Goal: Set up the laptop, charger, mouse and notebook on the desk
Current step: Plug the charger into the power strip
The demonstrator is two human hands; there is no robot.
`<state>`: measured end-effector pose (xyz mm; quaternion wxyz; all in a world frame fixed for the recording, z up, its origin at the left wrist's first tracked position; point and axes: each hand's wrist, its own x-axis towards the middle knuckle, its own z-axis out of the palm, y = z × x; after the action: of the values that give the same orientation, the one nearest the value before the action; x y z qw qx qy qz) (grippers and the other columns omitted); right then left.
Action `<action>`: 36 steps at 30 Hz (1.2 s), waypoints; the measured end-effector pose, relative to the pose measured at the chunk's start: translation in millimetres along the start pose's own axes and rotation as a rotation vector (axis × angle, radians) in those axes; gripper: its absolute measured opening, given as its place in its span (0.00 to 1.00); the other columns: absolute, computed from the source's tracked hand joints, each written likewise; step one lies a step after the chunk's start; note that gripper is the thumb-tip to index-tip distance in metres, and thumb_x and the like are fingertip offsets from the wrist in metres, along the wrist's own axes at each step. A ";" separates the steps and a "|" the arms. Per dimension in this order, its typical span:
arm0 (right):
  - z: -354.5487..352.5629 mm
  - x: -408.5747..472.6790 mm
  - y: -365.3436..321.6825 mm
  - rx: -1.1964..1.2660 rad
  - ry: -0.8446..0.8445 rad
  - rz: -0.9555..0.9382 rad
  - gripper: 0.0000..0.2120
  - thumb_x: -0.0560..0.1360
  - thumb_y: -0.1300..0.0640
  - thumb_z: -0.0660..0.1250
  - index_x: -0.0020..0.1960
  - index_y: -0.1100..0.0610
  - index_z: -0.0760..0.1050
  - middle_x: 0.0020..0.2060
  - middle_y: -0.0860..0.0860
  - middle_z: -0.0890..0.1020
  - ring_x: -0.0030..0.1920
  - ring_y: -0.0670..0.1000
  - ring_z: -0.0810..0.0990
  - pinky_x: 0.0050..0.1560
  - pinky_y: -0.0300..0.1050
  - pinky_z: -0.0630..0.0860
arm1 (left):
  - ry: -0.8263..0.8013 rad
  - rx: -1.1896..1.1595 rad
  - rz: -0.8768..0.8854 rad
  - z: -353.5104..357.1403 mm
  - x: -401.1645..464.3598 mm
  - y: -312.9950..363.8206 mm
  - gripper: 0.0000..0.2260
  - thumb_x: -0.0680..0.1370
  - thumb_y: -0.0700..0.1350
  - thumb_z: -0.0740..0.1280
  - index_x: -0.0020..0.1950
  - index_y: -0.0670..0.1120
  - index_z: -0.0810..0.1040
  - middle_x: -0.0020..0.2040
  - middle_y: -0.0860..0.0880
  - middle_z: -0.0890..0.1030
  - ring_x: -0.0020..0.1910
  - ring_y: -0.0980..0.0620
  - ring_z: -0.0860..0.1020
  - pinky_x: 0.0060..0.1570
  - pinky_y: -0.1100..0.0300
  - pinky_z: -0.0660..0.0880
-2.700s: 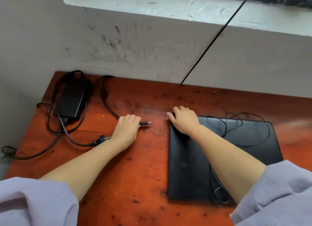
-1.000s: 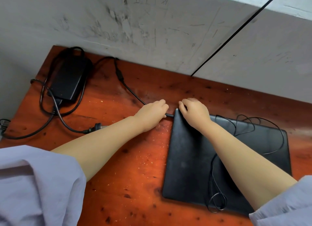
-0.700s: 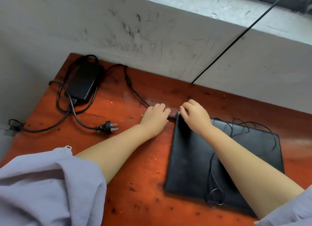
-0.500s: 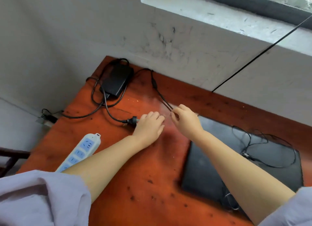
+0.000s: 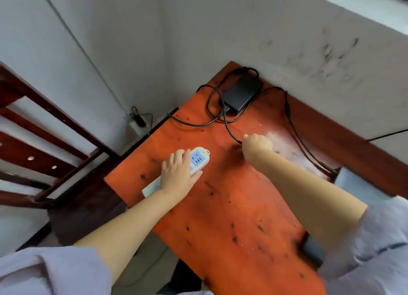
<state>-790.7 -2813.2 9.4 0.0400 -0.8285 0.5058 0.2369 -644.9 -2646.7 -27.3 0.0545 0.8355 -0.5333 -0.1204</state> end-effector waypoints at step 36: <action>-33.5 -10.4 -64.3 0.474 -0.115 -0.675 0.01 0.76 0.55 0.62 0.47 0.49 0.70 0.39 0.41 0.77 0.37 0.40 0.75 0.34 0.35 0.68 | 0.129 -0.027 -0.023 17.9 -10.8 -18.6 0.28 0.74 0.60 0.63 0.66 0.44 0.69 0.57 0.44 0.75 0.58 0.44 0.72 0.56 0.51 0.68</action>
<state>-727.7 -2783.7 32.4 0.3332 -0.9011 0.2435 0.1333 -637.6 -2628.4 -47.1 0.0988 0.8467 -0.5175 -0.0740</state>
